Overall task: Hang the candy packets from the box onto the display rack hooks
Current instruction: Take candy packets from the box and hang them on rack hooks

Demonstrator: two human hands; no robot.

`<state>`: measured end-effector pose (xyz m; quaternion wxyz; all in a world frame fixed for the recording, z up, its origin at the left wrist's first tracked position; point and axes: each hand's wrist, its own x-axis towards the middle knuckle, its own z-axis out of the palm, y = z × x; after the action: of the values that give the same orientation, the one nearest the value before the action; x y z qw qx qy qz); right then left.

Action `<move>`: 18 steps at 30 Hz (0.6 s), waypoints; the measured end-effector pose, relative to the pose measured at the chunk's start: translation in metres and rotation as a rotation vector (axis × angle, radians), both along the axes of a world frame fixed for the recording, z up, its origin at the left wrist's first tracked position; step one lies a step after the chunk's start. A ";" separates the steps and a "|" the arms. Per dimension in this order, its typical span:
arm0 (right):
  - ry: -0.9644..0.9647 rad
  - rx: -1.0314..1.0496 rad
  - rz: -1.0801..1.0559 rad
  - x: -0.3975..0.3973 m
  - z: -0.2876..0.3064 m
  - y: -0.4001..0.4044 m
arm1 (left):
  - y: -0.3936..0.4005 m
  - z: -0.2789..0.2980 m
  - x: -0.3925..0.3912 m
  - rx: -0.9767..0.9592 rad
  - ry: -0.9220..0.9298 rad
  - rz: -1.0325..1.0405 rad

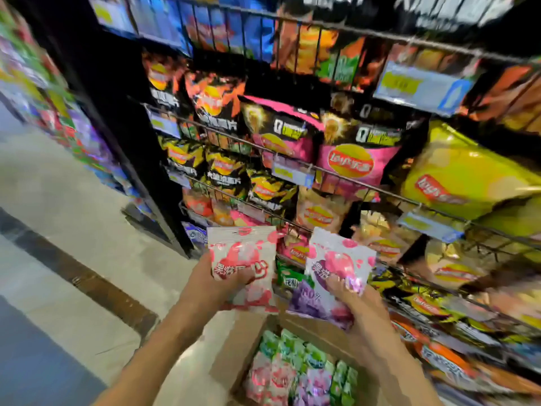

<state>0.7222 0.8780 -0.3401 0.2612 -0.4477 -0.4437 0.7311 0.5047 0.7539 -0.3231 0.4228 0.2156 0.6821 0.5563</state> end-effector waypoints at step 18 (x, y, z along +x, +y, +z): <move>0.292 0.539 0.480 -0.152 0.294 -0.089 | -0.162 0.270 -0.071 0.316 0.316 0.504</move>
<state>0.5698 0.7894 -0.0464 0.2511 -0.1378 -0.6702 0.6847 0.4333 0.5914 -0.0532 0.1223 0.1869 0.6764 0.7019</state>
